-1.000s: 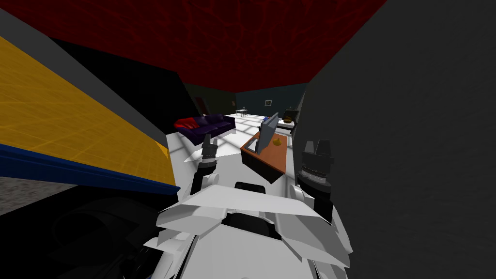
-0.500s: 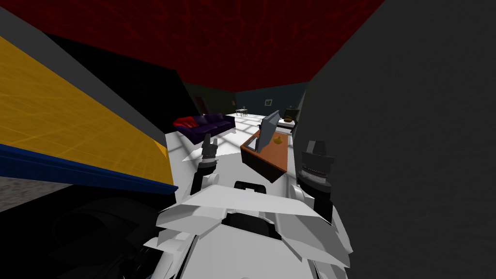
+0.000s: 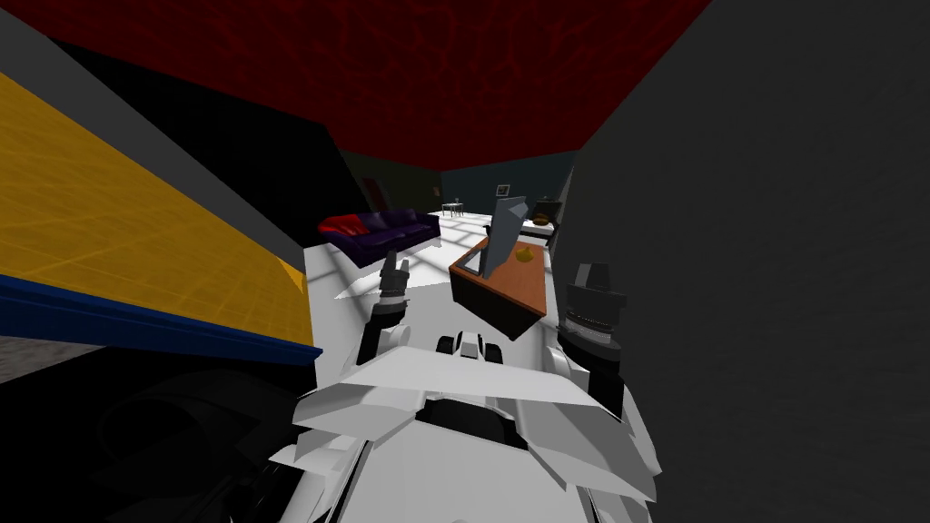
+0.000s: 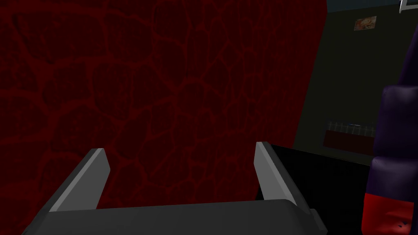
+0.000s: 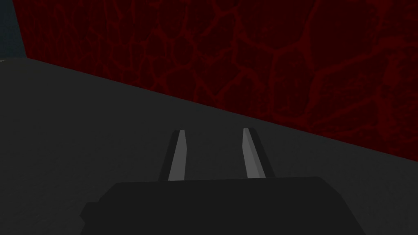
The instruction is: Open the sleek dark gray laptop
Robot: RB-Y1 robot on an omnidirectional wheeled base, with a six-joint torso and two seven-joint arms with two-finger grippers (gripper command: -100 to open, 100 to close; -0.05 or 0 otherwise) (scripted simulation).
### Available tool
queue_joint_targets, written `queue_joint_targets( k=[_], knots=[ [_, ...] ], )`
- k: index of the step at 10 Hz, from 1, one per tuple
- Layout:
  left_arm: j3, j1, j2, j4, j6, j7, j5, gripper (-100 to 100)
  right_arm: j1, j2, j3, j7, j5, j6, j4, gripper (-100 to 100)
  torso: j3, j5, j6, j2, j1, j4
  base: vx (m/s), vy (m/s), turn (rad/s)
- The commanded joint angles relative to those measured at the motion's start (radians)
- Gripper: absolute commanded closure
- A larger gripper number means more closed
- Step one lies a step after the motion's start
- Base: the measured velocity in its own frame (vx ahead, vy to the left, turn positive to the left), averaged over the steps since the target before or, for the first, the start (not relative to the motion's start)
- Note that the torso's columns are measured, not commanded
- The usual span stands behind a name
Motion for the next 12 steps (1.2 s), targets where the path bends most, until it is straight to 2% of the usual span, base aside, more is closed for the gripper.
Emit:
queue_joint_targets(
  k=[1, 12],
  knots=[
    [-0.007, -0.011, 0.049, 0.002, 0.037, 0.007, -0.005, -100, 0.0, 0.0, 0.0, 0.0, 0.0, 0.0, 0.0, 0, -0.02, 0.0, 0.0, 0.009, 0.0, 0.01, 0.043, -0.022, -0.068],
    [-0.056, -0.086, 0.151, 0.032, 0.247, 0.043, -0.041, -100, 0.0, 0.0, 0.0, 0.0, 0.0, 0.0, 0.0, 0, -0.024, 0.0, 0.0, 0.014, 0.001, 0.014, 0.057, -0.025, -0.086]
  ],
)
